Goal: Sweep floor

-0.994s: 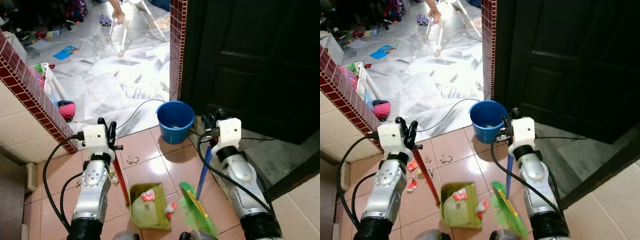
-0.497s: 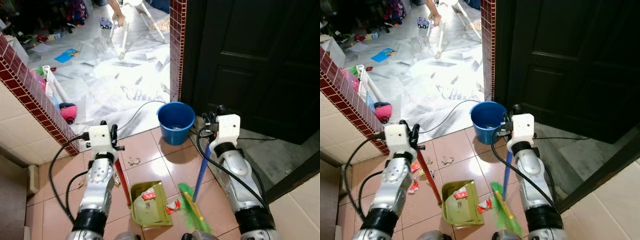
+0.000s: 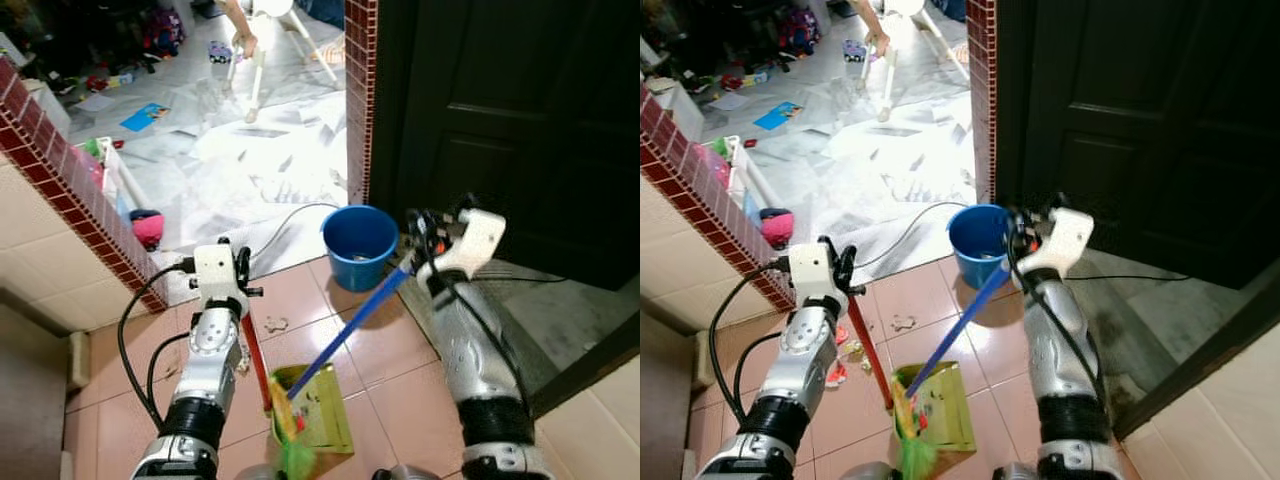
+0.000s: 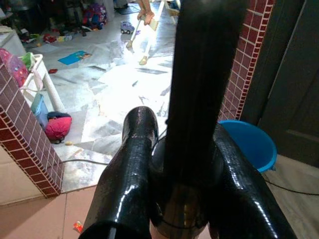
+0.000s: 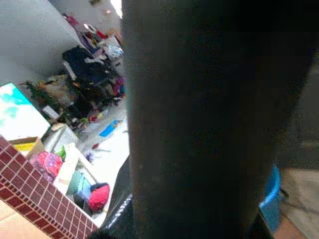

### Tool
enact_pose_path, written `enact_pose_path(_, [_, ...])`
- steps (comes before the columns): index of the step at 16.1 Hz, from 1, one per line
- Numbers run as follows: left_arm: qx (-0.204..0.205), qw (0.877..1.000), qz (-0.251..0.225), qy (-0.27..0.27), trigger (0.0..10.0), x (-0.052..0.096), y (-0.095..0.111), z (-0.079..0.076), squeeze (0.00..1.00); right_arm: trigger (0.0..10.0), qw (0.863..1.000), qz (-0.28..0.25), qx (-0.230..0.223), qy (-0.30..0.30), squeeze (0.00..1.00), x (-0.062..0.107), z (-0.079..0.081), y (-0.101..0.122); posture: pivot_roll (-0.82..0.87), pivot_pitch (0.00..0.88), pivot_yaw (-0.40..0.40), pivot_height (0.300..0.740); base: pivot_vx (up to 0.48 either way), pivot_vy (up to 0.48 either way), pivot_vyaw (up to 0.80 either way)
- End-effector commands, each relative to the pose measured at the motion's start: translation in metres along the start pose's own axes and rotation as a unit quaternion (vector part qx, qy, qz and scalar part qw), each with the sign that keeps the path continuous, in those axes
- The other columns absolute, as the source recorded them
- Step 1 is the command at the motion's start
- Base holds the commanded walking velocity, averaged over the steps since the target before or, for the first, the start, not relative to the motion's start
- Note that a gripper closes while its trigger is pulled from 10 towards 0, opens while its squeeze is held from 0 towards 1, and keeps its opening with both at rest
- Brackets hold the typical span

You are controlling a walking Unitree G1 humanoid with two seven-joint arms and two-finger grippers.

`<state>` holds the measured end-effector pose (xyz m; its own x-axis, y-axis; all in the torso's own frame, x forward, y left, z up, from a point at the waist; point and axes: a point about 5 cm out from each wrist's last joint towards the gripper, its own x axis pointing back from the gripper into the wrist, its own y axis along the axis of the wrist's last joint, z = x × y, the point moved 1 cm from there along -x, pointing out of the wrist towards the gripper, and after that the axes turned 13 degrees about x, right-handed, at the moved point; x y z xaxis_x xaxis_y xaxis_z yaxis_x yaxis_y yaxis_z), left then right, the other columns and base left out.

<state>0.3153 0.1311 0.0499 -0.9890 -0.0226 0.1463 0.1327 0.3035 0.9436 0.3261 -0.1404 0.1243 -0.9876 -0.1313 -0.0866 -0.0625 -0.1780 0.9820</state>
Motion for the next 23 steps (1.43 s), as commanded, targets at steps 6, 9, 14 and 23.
enact_pose_path(6, [0.037, 0.999, 0.024, 0.018, 10.0, 0.002, -0.01, 0.015, 0.0, 10.0, 0.978, -0.105, 0.153, 0.098, 0.0, -0.006, 0.01, 0.057, -0.11, 0.0, 0.096, 0.74, 0.0, 0.0, 0.0])
enact_pose_path(9, [0.045, 0.999, 0.015, 0.02, 10.0, 0.001, -0.005, 0.019, 0.0, 10.0, 0.978, -0.101, 0.172, 0.067, 0.0, -0.003, -0.011, 0.058, -0.11, 0.0, 0.095, 0.74, 0.0, 0.0, 0.0])
enact_pose_path(14, [0.06, 0.998, -0.008, 0.028, 10.0, 0.001, 0.008, 0.034, 0.0, 10.0, 0.968, -0.064, 0.244, -0.007, 0.0, 0.015, -0.037, 0.041, -0.12, 0.0, 0.095, 0.74, 0.0, 0.0, 0.0])
enact_pose_path(23, [0.055, 0.973, -0.22, -0.033, 10.0, -0.001, 0.127, -0.007, 0.0, 10.0, 0.962, 0.016, 0.271, -0.021, 0.0, 0.036, -0.04, -0.012, -0.1, 0.0, 0.077, 0.74, 0.0, 0.0, 0.0])
